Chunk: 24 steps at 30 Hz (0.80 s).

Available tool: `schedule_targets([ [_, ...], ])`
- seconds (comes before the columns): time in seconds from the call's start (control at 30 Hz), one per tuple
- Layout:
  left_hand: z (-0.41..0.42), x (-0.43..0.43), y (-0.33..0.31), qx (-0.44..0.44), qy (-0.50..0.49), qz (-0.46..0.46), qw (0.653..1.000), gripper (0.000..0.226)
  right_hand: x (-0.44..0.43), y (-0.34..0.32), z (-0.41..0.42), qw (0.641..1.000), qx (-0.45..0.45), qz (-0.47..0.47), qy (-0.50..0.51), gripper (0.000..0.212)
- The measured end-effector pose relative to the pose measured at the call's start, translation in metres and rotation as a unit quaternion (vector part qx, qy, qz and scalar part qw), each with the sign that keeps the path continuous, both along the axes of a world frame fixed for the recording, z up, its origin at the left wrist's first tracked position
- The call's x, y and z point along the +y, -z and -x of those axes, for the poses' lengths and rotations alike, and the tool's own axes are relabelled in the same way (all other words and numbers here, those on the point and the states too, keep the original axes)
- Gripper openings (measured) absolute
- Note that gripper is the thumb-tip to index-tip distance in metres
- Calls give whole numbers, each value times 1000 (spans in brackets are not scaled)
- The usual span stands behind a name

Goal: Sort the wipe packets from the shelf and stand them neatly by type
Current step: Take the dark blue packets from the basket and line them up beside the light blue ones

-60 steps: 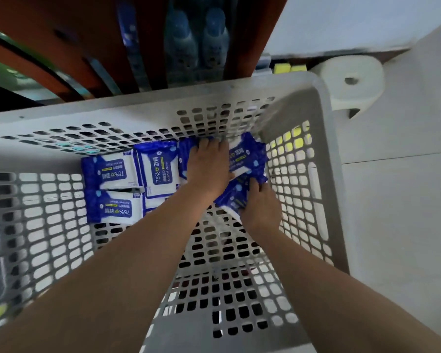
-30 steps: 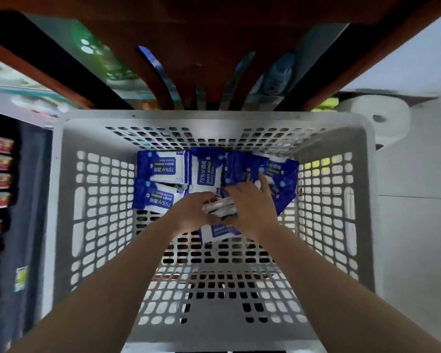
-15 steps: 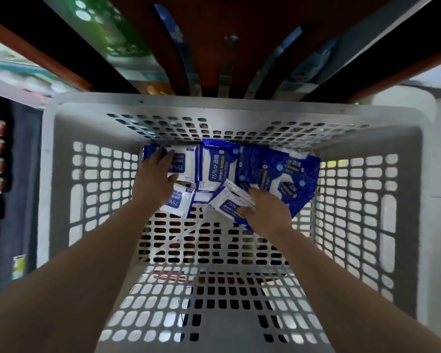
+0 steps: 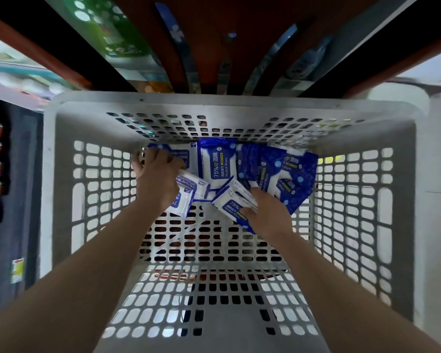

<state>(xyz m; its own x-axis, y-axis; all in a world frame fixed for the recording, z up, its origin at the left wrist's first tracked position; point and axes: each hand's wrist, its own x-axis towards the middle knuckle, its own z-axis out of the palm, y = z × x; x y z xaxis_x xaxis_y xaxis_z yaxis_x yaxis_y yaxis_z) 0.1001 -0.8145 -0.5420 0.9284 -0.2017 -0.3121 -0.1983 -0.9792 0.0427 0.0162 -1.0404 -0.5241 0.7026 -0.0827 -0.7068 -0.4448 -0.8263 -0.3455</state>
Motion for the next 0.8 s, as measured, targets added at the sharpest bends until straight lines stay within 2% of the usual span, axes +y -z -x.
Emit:
schedule_targets([
  [0.1,-7,-17,-9,-81,113,99,985,38,-2,-6,5,1000,-1,5,16,44],
  [0.13,-7,-29,-11,-96,122,144,977,41,-3,-8,7,1000,-1,6,22,47],
  [0.17,-3,-41,-12,-84,92,183,975,47,-4,-10,8,1000,-1,8,30,48],
  [0.2,1,-52,-13,-57,18,210,976,55,-5,-11,9,999,-1,12,38,46],
  [0.23,6,-60,-13,-30,-98,226,969,61,-7,-12,10,999,-2,15,46,42],
  [0.3,17,-67,-7,25,-349,233,907,67,-10,-12,12,998,-5,13,62,32],
  [0.37,21,-70,2,109,-479,235,839,72,-13,-11,13,997,-8,5,74,28],
  [0.47,18,-75,15,177,-540,305,764,69,-15,-9,14,996,-20,-5,86,23],
  [0.53,13,-79,17,189,-548,321,749,64,-16,-8,14,995,-24,-10,95,20],
  [0.7,11,-92,18,192,-545,348,738,56,-17,-8,16,994,-36,-20,101,21],
  [0.77,10,-95,20,202,-568,362,711,60,-18,-7,17,994,-38,-19,99,22],
  [0.8,8,-96,18,212,-583,381,685,57,-18,-7,18,994,-37,-20,100,23],
])
